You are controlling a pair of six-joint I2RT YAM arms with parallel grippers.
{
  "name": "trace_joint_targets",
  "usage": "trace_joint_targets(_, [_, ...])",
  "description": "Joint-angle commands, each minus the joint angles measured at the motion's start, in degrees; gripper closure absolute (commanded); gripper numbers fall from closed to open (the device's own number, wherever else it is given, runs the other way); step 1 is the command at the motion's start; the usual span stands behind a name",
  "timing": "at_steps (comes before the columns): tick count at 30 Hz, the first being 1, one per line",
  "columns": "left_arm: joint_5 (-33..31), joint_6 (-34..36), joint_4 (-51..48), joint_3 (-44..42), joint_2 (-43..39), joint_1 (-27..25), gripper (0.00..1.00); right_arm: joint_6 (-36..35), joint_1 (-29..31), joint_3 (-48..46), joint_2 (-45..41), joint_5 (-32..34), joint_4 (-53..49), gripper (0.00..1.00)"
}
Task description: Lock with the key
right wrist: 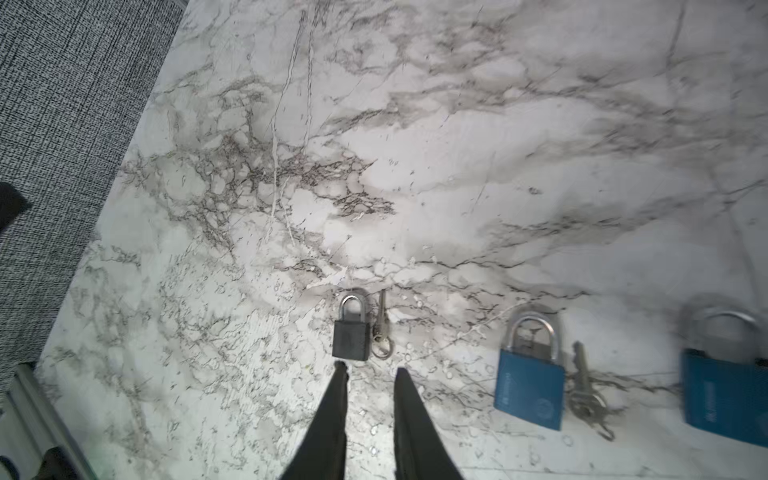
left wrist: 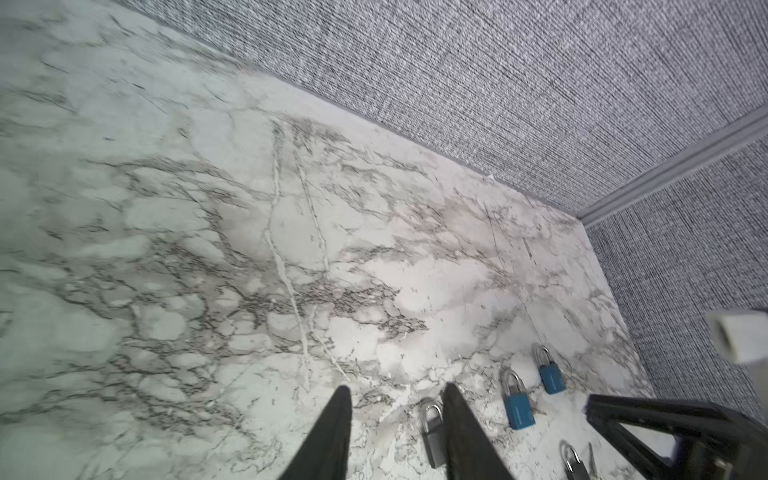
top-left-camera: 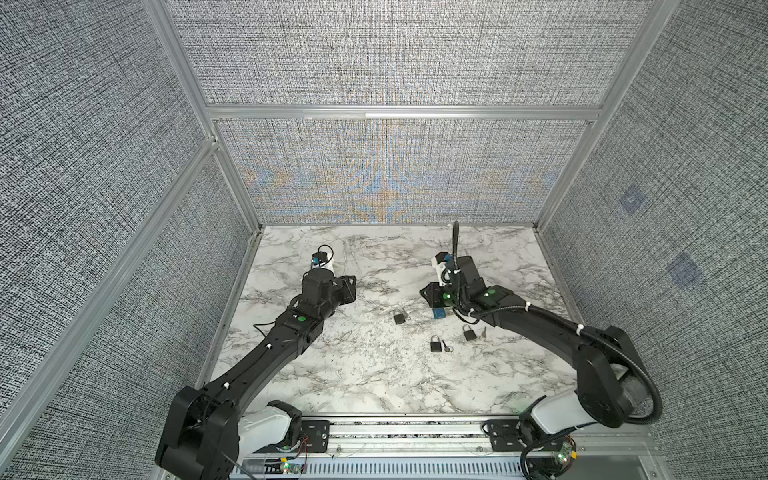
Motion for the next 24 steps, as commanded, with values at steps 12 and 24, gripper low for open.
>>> trace_joint_targets(12, [-12.8, 6.0, 10.0, -8.5, -13.5, 0.5, 0.25, -8.3, -1.8, -14.9, -21.9, 22.8, 11.0, 0.66])
trace_joint_targets(24, [-23.9, 14.2, 12.9, -10.8, -16.4, 0.7, 0.01, -10.3, -7.6, -23.2, -30.5, 26.7, 14.8, 0.10])
